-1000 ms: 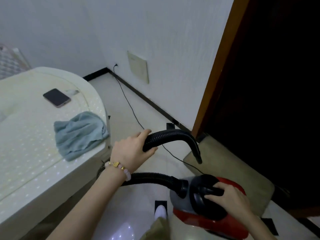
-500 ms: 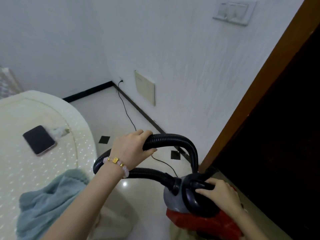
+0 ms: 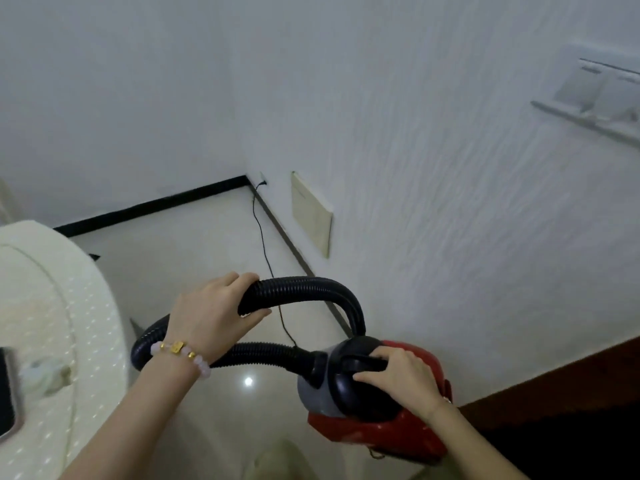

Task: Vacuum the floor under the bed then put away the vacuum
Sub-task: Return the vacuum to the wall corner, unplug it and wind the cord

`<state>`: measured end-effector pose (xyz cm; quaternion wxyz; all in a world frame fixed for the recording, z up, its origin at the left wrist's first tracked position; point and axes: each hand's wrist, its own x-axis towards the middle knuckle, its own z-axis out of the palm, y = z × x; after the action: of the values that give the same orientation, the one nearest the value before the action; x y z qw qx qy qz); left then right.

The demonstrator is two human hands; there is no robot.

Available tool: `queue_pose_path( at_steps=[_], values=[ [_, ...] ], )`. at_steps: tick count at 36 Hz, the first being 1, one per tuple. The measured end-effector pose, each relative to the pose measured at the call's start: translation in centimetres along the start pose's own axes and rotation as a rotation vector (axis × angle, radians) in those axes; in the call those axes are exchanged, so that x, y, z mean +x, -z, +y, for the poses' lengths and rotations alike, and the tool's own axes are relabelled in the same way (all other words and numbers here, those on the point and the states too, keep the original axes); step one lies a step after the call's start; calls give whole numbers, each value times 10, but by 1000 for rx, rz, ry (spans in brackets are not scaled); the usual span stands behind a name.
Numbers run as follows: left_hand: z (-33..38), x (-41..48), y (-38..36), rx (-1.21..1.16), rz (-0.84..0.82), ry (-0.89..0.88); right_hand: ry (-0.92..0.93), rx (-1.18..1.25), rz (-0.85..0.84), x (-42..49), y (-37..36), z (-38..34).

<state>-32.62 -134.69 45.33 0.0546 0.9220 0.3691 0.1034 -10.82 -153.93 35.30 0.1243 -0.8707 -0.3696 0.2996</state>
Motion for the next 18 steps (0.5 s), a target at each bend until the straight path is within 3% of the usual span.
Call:
queue_pose_path(
  at_steps=[18],
  values=[
    [-211,254,2,-37,4,89,95,-59,-55,283,57,-196]
  ],
)
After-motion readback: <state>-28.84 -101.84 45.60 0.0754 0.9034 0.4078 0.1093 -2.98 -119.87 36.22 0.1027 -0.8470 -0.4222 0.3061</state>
